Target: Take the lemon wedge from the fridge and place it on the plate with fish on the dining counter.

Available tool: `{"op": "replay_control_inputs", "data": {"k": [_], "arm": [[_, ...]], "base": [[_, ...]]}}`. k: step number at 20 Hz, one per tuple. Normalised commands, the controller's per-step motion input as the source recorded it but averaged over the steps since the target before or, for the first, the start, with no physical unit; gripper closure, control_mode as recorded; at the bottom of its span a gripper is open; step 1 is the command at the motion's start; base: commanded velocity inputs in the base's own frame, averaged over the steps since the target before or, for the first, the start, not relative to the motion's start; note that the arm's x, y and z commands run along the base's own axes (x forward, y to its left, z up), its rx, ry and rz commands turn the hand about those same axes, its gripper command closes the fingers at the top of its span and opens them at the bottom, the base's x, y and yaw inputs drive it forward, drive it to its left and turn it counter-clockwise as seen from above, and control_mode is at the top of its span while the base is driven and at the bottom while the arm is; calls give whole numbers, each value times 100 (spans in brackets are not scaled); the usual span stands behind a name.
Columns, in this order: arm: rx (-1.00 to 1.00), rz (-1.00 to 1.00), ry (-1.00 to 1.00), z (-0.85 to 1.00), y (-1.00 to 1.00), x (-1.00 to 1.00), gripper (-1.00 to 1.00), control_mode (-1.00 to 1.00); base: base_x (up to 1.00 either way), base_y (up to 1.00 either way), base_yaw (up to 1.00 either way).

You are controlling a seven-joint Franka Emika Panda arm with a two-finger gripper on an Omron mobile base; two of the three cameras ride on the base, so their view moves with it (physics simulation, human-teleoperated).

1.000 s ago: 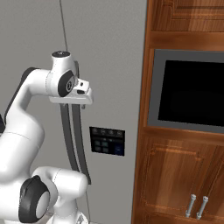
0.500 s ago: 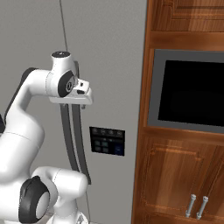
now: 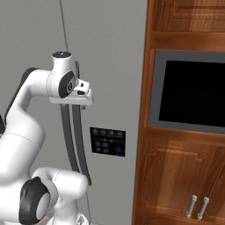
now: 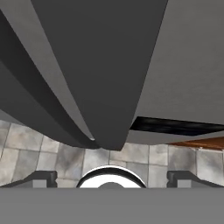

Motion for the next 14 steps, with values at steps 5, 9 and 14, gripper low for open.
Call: {"op": "replay_control_inputs", "data": {"k": [5, 9, 14], "arm": [[0, 0, -6, 0, 28, -8, -100, -100], [0, 0, -6, 0, 40, -1, -100, -100], [3, 0, 0, -10, 17, -22, -100, -100]], "base": [[0, 0, 0], [0, 0, 0], [0, 0, 0]]}}
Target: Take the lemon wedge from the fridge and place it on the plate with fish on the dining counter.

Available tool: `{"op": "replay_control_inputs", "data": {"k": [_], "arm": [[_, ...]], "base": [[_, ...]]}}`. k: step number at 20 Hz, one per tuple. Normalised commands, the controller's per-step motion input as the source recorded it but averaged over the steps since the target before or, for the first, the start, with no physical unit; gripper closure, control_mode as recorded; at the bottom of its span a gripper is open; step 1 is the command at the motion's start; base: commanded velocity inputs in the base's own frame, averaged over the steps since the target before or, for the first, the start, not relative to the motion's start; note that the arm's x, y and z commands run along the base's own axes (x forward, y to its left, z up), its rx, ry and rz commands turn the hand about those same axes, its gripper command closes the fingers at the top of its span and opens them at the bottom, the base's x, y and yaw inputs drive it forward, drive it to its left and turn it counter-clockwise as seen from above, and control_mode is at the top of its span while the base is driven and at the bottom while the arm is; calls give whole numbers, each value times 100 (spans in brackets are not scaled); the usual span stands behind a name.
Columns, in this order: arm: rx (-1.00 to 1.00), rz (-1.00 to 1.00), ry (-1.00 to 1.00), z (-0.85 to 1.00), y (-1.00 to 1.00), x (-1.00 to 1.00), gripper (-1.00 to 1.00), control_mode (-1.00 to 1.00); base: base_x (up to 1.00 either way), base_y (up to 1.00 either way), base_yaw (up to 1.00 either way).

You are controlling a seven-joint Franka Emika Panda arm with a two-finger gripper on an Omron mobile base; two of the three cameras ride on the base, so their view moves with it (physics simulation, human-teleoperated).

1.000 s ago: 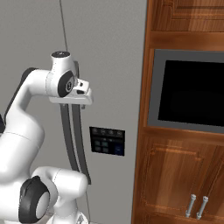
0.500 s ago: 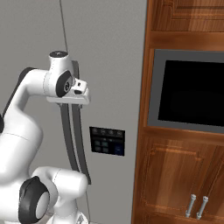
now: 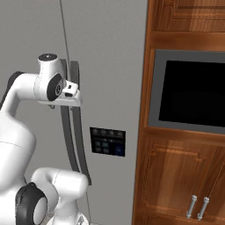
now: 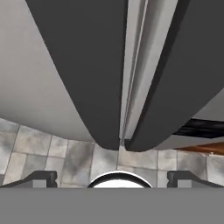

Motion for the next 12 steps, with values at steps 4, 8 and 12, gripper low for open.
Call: {"op": "replay_control_inputs", "data": {"k": [4, 8, 12], "arm": [[2, 0, 0, -23, 0, -57, -100, -100], [1, 0, -1, -10, 0, -42, -100, -100], [0, 0, -1, -11, 0, -37, -100, -100]], "base": [[0, 0, 0], [0, 0, 0], [0, 0, 0]]}}
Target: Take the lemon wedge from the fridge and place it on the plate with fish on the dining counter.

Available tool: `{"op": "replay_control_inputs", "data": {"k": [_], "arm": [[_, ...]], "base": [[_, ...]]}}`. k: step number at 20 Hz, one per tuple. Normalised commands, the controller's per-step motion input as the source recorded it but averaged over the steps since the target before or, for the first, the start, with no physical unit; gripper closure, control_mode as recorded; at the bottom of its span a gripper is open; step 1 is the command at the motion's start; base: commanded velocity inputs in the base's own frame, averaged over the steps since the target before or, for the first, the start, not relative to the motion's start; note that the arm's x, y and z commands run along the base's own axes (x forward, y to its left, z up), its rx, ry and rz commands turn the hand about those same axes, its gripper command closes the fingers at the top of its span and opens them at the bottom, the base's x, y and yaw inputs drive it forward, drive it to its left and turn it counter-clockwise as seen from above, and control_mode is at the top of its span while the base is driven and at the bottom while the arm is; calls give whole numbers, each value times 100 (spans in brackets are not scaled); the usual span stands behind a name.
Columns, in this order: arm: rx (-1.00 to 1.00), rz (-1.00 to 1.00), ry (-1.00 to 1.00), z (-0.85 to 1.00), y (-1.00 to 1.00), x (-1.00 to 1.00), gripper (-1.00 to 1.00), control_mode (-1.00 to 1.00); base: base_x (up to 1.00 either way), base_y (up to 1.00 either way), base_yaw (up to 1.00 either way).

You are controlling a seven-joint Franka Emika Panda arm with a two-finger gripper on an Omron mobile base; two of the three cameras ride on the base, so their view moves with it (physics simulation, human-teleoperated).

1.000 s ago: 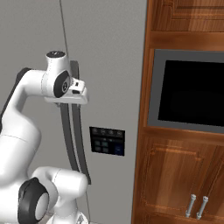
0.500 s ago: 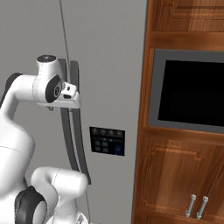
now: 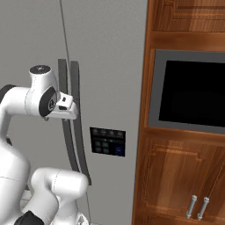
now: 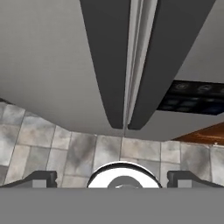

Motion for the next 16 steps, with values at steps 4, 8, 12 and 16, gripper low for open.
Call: {"op": "replay_control_inputs", "data": {"k": [4, 8, 12, 16], "arm": [[0, -4, -12, 3, 0, 3, -100, -100], [5, -1, -10, 24, -28, 53, -100, -100], [0, 0, 0, 4, -5, 5, -100, -100], [0, 0, 0, 0, 0, 0, -100, -100]], "base": [[0, 0, 0], [0, 0, 0], [0, 0, 0], [0, 0, 0]]}}
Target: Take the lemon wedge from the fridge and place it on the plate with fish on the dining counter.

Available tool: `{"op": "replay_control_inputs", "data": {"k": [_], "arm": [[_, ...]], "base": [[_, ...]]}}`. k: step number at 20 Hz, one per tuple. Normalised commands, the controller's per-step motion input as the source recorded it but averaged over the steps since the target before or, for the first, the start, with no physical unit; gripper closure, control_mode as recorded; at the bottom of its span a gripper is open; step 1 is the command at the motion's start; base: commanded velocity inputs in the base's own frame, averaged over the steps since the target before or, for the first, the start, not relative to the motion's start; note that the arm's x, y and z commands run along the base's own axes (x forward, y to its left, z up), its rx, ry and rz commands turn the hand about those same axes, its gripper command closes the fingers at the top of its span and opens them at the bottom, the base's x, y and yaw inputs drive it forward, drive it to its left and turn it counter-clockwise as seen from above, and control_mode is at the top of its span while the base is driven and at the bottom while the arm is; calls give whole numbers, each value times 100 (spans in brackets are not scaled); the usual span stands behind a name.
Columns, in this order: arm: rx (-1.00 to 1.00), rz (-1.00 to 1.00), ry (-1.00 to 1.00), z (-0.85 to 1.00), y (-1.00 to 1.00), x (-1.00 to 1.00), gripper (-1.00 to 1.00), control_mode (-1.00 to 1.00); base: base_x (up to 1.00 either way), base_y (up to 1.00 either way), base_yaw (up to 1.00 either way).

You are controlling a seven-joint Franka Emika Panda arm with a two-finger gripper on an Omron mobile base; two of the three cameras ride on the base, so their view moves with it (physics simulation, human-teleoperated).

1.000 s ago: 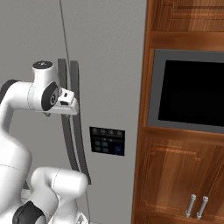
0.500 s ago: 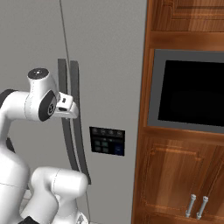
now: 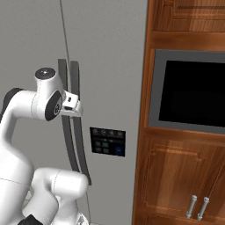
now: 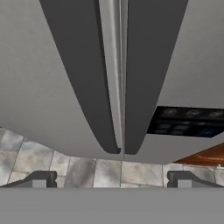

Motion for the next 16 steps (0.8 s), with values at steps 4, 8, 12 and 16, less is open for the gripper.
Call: {"op": "replay_control_inputs", "data": {"k": [4, 8, 12, 16], "arm": [[0, 0, 0, 0, 0, 0, -100, -100], [0, 0, 0, 0, 0, 0, -100, -100], [0, 0, 0, 0, 0, 0, -100, -100], [0, 0, 0, 0, 0, 0, -100, -100]], "base": [[0, 0, 0], [0, 0, 0], [0, 0, 0], [0, 0, 0]]}}
